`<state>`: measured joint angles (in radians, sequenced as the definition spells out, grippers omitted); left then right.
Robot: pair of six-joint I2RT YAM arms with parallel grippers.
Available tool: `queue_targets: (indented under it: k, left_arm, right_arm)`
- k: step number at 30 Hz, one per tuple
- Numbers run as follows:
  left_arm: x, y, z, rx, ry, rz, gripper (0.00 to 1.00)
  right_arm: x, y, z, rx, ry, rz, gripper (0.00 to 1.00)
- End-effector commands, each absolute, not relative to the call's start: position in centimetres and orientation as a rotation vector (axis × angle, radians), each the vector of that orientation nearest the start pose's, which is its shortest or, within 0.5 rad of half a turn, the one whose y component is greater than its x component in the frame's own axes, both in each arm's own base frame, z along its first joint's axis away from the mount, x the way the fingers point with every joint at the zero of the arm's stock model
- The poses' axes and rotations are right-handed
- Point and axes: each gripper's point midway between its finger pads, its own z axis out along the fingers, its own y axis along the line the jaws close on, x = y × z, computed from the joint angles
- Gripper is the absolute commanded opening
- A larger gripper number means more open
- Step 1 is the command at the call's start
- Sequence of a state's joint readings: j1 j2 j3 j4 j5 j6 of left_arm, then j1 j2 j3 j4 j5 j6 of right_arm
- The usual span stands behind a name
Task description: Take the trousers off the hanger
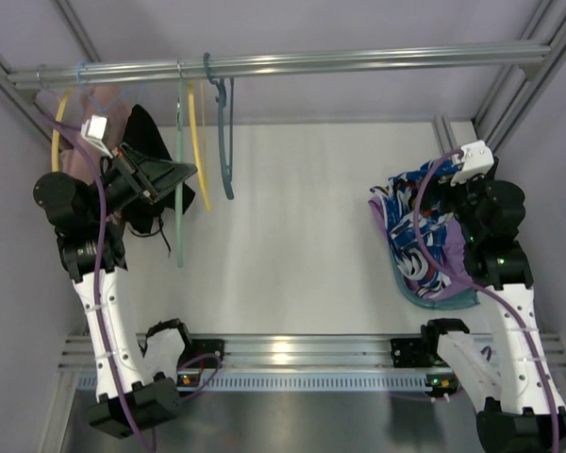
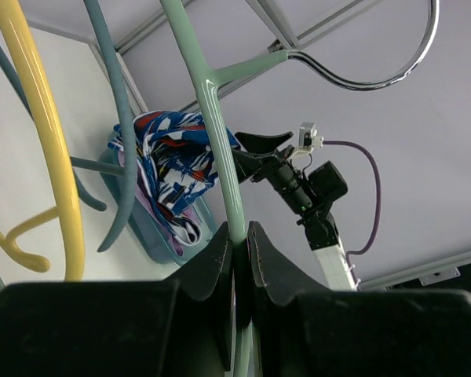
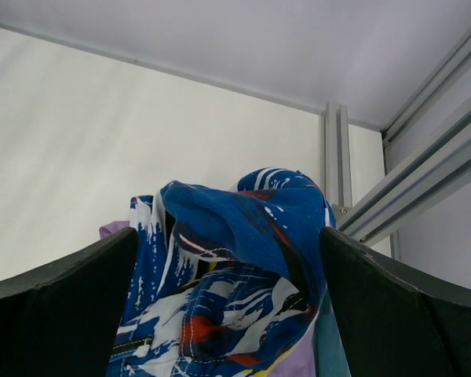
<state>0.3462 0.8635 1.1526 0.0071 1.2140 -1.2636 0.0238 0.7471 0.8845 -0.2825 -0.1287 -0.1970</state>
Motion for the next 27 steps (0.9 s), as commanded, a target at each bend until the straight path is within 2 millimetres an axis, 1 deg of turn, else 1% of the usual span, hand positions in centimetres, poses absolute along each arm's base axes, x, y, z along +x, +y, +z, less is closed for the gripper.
queue_targets:
  k: [1,3,4,7,8,9,11,15,19,21,24,25,27]
  left_arm:
    - [21.3,-11.3,48.3,0.154,1.530,-1.387,0.00]
    - [22.2,-11.0,48.1,0.170,1.527,-1.383,0.00]
    - [23.1,-10.7,47.8,0.164,1.533,-1.383,0.00]
    - [24.4,-10.1,47.3,0.196,1.522,-1.351,0.00]
    - [24.6,-10.1,47.5,0.227,1.506,-1.328,0.00]
    - [25.5,-9.7,47.2,0.221,1.508,-1.325,0.00]
    - [26.4,-9.2,47.4,0.223,1.481,-1.291,0.00]
    - [29.0,-7.8,46.4,0.170,1.477,-1.250,0.00]
    - [30.5,-7.1,46.0,0.161,1.452,-1.217,0.00]
    - [30.8,-7.0,45.8,0.159,1.448,-1.214,0.00]
    - [31.3,-6.8,45.7,0.175,1.433,-1.206,0.00]
    - [31.4,-6.8,46.0,0.193,1.411,-1.197,0.00]
    - [32.0,-6.5,46.0,0.169,1.401,-1.227,0.00]
  right_arm:
    - [29.3,2.1,33.7,-0.280,1.626,-0.020,0.99]
    - [29.2,2.0,33.8,-0.278,1.623,-0.027,0.99]
    - [29.1,2.0,33.8,-0.282,1.626,-0.028,0.99]
    - [29.0,2.1,33.9,-0.286,1.625,-0.026,1.00]
    - [29.0,2.2,33.9,-0.288,1.624,-0.024,0.99]
    - [29.0,2.1,33.9,-0.287,1.626,-0.025,0.99]
    - [29.0,2.1,33.8,-0.286,1.629,-0.026,1.00]
    - [29.1,2.2,33.6,-0.286,1.634,-0.020,0.99]
    - [29.1,2.3,33.5,-0.285,1.640,-0.011,0.99]
    - [29.1,2.3,33.5,-0.285,1.640,-0.011,0.99]
    - [29.1,2.3,33.3,-0.287,1.646,-0.009,0.99]
    - [29.2,2.4,33.2,-0.286,1.649,-0.004,0.99]
    - [29.3,2.5,33.1,-0.286,1.652,0.007,0.99]
